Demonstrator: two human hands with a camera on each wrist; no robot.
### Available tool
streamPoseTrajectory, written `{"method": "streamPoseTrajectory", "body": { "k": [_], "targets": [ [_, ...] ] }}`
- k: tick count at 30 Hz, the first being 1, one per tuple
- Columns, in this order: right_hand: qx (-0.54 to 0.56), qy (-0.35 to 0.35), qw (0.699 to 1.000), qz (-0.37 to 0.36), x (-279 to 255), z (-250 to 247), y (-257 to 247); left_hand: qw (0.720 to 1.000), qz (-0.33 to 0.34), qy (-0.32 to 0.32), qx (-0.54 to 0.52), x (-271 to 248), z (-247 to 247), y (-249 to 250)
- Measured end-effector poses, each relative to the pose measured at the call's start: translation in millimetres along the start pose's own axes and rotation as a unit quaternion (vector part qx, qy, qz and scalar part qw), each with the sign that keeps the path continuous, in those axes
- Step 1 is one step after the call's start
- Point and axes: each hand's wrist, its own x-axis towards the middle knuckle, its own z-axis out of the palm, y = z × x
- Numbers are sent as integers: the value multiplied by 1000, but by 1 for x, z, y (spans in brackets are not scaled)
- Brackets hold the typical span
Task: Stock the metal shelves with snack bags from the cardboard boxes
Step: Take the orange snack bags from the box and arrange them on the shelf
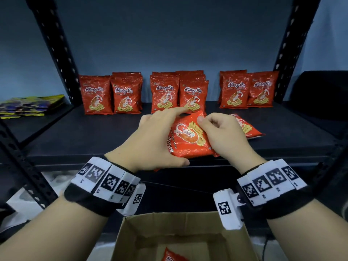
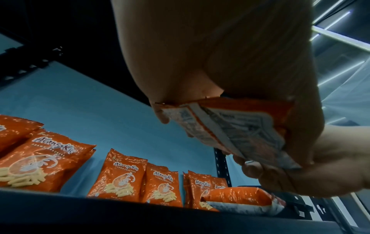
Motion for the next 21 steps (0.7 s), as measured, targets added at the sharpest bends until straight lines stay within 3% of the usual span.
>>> {"method": "streamPoseTrajectory", "body": {
  "k": [3,5,7,8,11,16,21],
  "targets": [
    [64,28,997,8,-2,2,1,998,-16,57,-7,-2,1,-4],
    [86,62,994,3,-4,1,0,983,-83,139,-83,-2,5,-7],
    [100,89,991,-4,-5,2,-1,937,-208,205,-194,2,8,-3],
    [104,98,990,-10,-7,2,-2,907,-263,205,-256,5,10,0],
    [95,126,987,-34,-11,8,-5,846,-316,198,-382,8,17,5],
    [35,176,980,-85,-19,14,-6,861,-292,257,-327,7,24,2],
    [7,193,978,-84,-20,16,-4,887,-277,248,-274,2,25,0]
  ]
}}
